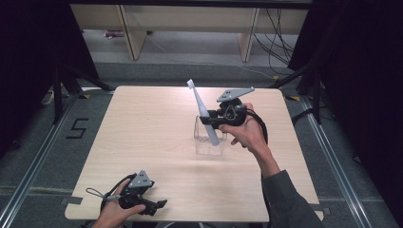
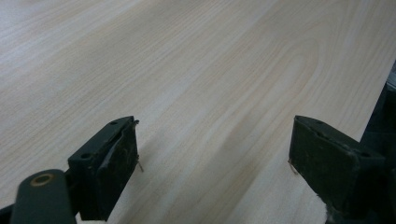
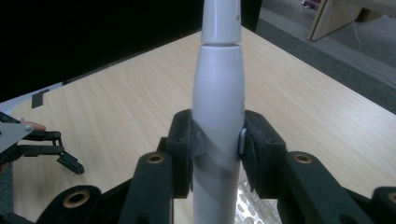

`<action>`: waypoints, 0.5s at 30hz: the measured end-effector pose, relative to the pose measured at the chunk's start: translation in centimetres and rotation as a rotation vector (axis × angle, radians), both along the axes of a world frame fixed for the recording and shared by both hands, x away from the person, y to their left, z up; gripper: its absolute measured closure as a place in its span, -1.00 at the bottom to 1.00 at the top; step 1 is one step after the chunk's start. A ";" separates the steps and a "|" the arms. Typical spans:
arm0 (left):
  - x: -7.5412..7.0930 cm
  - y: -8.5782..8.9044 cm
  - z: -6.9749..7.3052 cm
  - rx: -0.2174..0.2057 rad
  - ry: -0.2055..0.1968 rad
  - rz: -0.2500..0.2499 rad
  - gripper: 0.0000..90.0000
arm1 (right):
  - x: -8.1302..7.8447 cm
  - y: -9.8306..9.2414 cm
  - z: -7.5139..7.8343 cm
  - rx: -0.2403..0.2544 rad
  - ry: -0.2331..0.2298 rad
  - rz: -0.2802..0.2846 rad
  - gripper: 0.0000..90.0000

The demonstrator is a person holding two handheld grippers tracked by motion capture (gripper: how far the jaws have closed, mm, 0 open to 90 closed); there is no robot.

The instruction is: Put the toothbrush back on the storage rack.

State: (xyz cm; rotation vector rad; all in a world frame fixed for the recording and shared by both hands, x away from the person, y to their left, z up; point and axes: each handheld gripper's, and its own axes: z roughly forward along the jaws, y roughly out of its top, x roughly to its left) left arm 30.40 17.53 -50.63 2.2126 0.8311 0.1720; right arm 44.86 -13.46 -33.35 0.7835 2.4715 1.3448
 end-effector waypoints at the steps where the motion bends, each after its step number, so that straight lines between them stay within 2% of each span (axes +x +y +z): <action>1: 0.0 0.0 0.0 0.000 0.000 0.000 -0.67 | 0.3 0.0 0.1 0.002 -0.005 -0.006 0.47; 4: 0.0 -0.1 -0.1 -0.012 0.002 0.007 -0.67 | 0.6 0.1 0.3 0.007 -0.001 -0.015 0.47; 6: 0.0 0.0 0.0 -0.001 0.002 0.000 -0.67 | 1.0 0.1 0.4 0.010 -0.014 -0.020 0.47; 8: 0.0 0.0 0.0 -0.003 0.002 0.000 -0.67 | 1.4 0.0 0.4 0.011 0.002 -0.036 0.47; 15: 0.0 0.0 0.0 0.000 0.001 -0.007 -0.67 | 3.1 0.0 -0.3 0.002 0.004 -0.052 0.47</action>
